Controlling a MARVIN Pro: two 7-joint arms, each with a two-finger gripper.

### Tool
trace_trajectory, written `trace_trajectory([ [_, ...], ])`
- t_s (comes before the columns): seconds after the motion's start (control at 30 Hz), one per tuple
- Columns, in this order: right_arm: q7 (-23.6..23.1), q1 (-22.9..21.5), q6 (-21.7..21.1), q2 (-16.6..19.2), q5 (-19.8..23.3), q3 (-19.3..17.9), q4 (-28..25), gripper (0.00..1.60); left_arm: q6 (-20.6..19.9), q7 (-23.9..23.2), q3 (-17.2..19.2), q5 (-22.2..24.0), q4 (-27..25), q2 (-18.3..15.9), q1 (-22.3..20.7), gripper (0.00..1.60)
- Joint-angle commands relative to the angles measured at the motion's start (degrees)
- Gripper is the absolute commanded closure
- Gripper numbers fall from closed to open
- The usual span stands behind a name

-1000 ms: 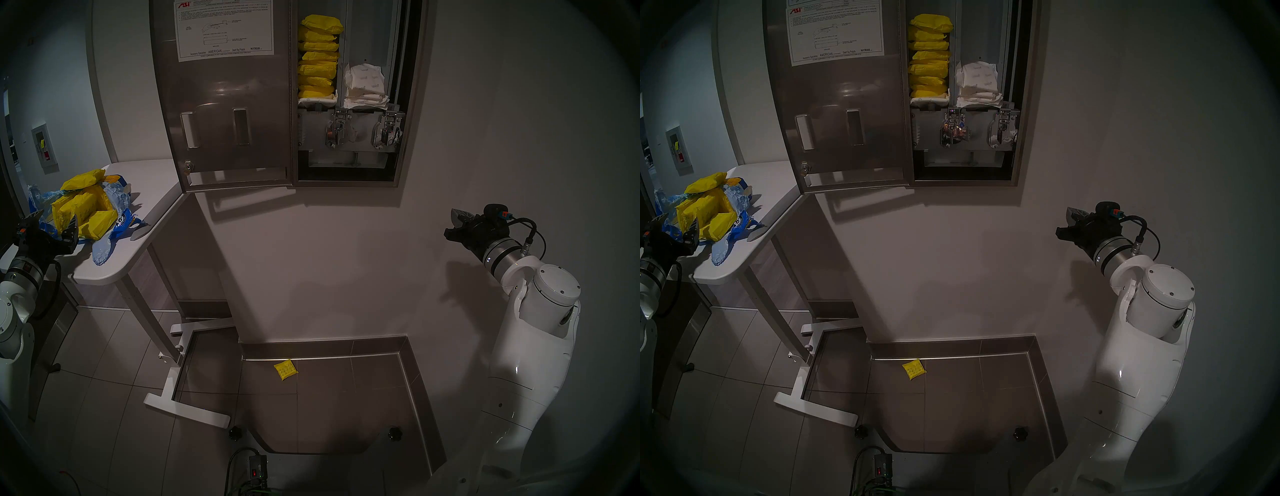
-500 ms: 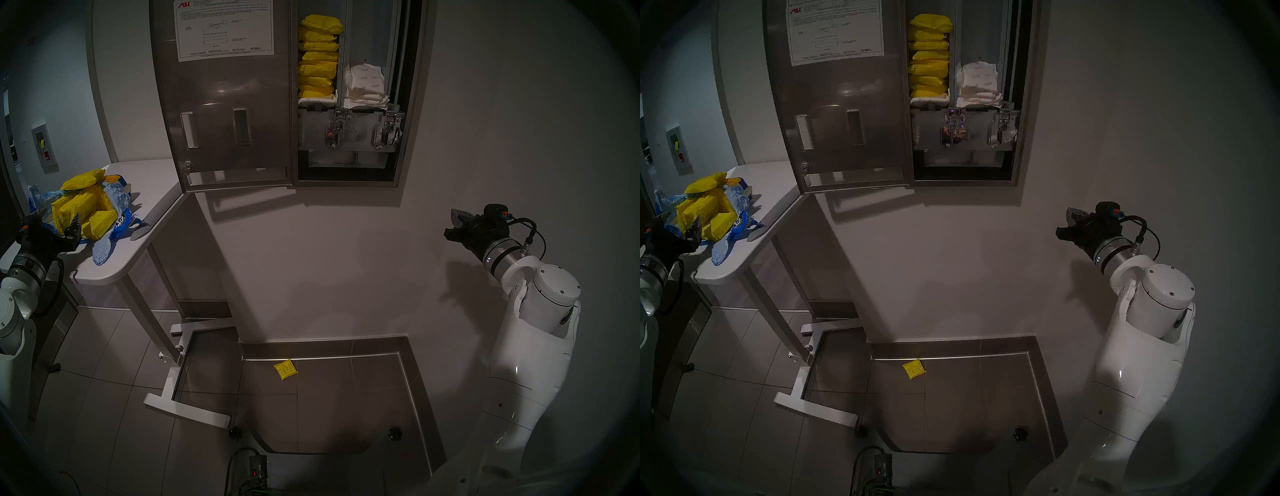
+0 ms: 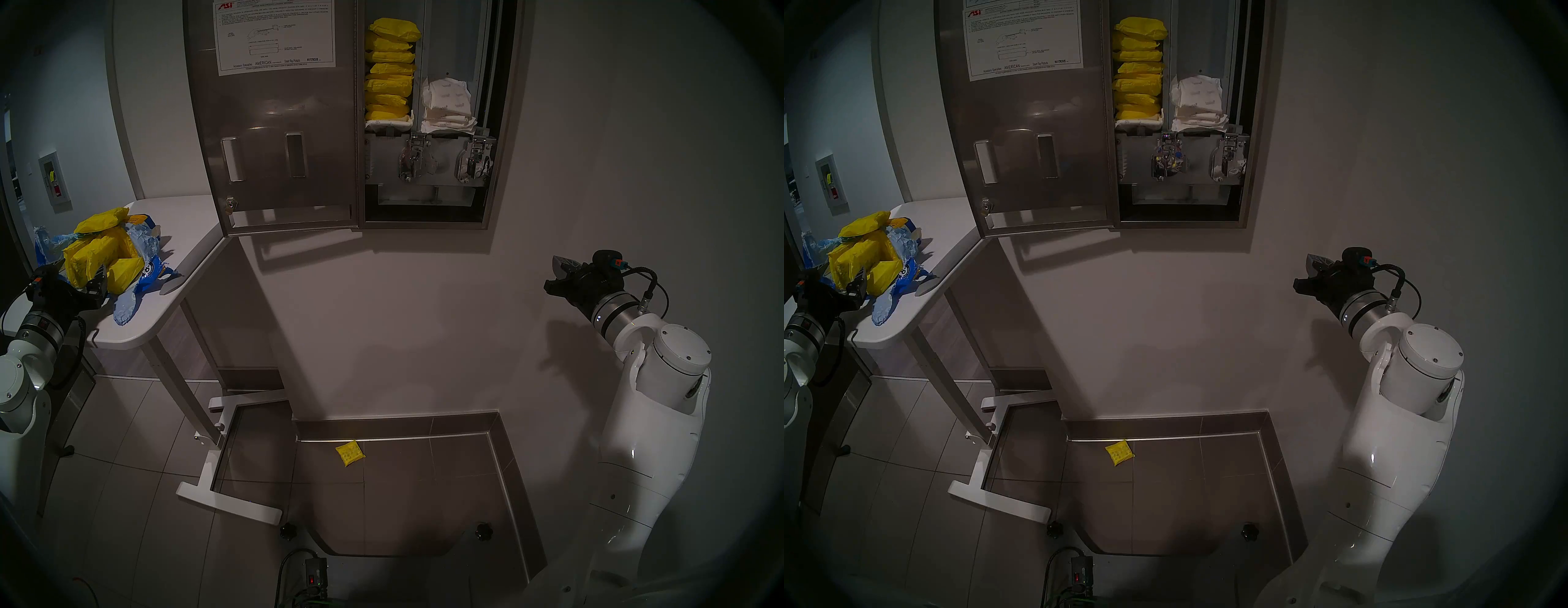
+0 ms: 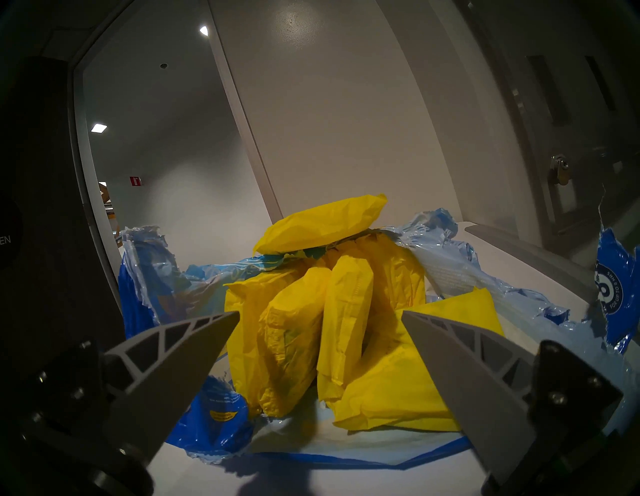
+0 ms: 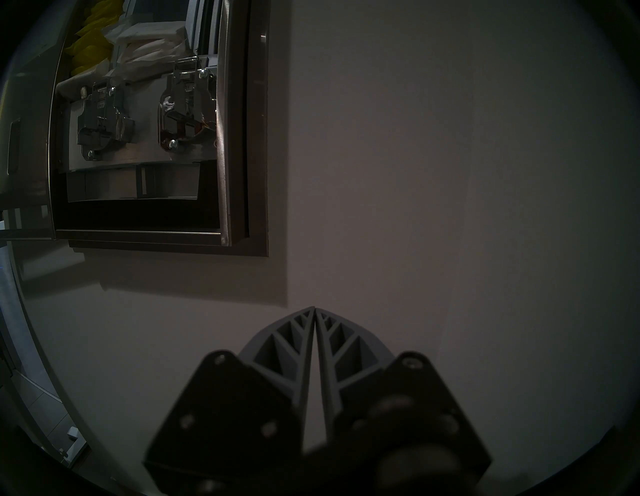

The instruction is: Open the dispenser door, put the pads inside, close the door

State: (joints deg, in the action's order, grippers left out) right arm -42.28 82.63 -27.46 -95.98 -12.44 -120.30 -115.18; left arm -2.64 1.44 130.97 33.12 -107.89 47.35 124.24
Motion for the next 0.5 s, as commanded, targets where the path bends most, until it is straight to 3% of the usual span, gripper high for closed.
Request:
trace_trajectory([
  [0.0, 0.11, -1.17, 0.56, 0.28, 0.26, 0.08, -1.89, 1.18, 0.58, 0.4, 0.2, -0.03, 0.16, -1.79, -2.11, 0.0],
  [0.47, 0.11, -1.17, 0.55, 0.29, 0.27, 0.09, -1.87, 1.18, 1.73, 1.01, -2.14, 0.12, 4.06, -3.54, -4.61, 0.0],
])
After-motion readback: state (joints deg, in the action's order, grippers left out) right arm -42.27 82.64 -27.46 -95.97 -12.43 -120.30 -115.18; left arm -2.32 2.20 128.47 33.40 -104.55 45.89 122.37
